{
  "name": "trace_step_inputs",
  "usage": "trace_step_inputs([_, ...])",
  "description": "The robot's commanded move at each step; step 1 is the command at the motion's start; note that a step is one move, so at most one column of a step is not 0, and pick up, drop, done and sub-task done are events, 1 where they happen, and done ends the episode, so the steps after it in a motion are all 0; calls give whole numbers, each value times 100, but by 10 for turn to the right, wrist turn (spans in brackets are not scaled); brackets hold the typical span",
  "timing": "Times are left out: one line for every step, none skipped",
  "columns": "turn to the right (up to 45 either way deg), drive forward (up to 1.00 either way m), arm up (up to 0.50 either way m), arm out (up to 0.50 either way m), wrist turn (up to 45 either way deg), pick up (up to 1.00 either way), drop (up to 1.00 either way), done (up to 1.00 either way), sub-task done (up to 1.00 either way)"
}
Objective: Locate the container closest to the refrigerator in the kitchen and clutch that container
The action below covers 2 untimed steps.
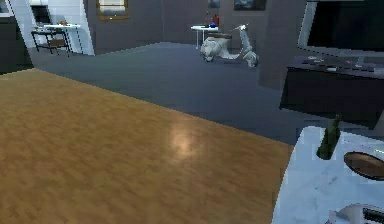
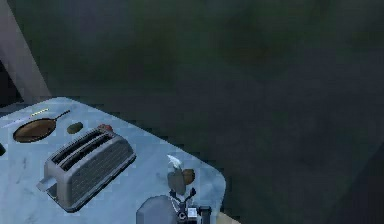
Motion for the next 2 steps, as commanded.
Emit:
trace_step_inputs([0, 0, 10, 0, 0, 0, 0, 0, 0])
trace_step_inputs([0, 0, 0, 0, 0, 0, 0, 100, 0])
